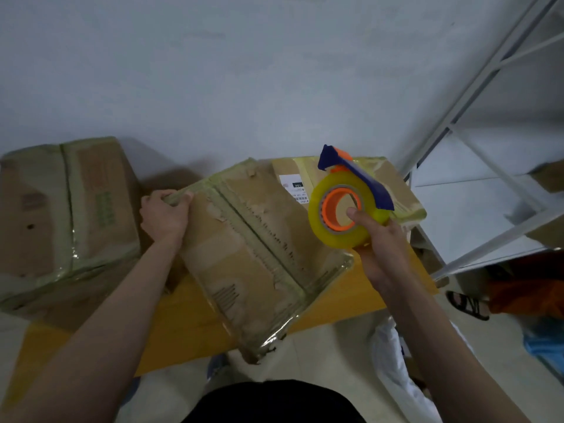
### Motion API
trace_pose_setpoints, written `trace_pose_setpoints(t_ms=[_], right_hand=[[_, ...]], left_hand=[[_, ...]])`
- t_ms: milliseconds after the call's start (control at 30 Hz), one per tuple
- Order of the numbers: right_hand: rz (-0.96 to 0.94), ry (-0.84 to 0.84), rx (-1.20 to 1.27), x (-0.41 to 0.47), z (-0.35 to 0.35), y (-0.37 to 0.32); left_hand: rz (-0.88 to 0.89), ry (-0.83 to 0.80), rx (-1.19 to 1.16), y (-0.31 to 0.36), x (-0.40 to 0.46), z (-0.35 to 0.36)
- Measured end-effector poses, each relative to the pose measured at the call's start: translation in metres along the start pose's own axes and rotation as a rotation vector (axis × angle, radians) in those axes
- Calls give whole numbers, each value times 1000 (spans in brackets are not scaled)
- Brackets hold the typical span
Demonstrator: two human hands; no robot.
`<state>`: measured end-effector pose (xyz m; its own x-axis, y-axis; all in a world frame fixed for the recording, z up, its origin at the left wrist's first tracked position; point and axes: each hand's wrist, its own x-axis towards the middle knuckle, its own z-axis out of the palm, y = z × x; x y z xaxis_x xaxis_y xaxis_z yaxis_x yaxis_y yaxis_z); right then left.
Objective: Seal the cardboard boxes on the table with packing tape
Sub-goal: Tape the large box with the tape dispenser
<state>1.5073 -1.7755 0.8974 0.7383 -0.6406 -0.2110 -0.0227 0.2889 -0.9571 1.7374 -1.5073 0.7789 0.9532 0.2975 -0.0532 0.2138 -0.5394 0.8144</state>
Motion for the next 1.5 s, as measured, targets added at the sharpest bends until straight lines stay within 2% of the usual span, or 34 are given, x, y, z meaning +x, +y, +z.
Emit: trace_pose_setpoints(t_ms=[200,300,433,633,933,1200,1233,1367,1500], right_hand=[[213,-87,124,-15,-15,7],[239,-131,149,-25,-21,12],[202,-77,133,-35,-32,26],[124,-20,43,-47,-41,40],[91,-33,-6,-29,-41,42],[24,-118,-96,-19,-26,42],[13,-134,-109,-17,-23,41],[-9,-178,-165,-10,-16,41],[14,-149,-160,-10,-12,42]], left_hand=[[-81,150,83,-11,-41,-3],[-108,172,99,-10,-58,-6],[-101,78,166,-12,-64,-20],[93,-94,462,-10,-72,-56],[138,-198,644,-24,-113,-98],[106,-299,867,-29,-124,-121],[150,-329,852,-27,-120,-122],[514,-474,694,3,-88,-106],[652,-671,789,40,-43,-67]])
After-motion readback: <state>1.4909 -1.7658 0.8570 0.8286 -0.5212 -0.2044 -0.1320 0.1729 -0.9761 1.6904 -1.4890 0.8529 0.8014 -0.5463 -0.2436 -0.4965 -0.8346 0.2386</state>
